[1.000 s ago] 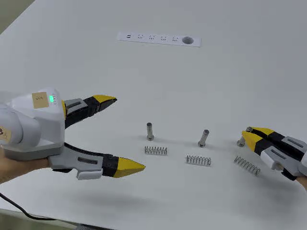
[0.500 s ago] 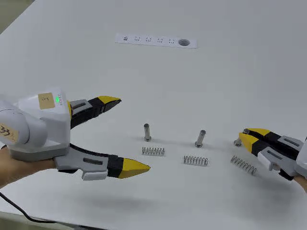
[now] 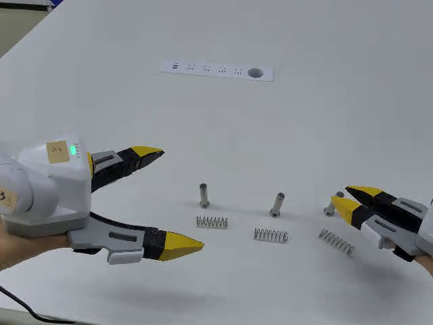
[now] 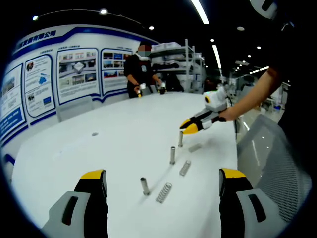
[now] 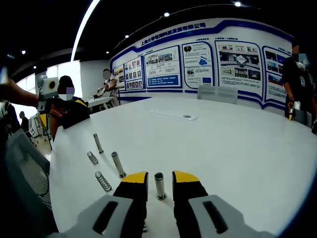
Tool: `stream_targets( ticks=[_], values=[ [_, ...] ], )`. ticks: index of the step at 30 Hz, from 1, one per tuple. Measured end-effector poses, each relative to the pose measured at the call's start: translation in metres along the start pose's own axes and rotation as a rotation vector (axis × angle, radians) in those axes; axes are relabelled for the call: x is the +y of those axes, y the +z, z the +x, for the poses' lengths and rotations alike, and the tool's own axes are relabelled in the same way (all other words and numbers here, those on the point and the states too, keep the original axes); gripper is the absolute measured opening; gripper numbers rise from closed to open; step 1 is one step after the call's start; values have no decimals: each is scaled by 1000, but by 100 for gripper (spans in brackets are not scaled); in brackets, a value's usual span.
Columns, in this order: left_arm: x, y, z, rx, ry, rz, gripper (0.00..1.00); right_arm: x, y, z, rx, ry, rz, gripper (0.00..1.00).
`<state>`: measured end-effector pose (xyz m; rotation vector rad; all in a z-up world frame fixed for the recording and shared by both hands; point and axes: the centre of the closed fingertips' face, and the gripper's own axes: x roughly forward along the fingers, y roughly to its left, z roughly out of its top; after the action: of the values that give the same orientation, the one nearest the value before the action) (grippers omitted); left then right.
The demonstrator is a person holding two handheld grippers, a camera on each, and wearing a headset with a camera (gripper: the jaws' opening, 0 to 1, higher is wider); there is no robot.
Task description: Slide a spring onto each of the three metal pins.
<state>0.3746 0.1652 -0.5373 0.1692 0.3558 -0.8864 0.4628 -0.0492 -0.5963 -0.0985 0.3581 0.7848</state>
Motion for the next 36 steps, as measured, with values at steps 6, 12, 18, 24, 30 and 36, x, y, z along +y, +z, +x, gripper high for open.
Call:
stream_targets(
  ticks=[6,12,18,24,30,36],
  values=[
    [0,6,0,-28,10,-8,94,2,-4,-18,46,40,-31,21],
    [2,1,2,-5,22,-16,91,17,-24,-31,182,125,-168,20],
    [-2,1,8,1,-4,-50,86,25,-46,-34,271,183,-175,20],
    [-2,0,9,0,-4,-50,87,29,-60,-31,323,208,-160,20],
    [-7,-4,8,4,-19,-41,85,30,-69,-27,370,229,-186,20],
    [-12,-12,10,33,-44,-45,82,28,-77,-23,401,241,-195,19]
  ],
)
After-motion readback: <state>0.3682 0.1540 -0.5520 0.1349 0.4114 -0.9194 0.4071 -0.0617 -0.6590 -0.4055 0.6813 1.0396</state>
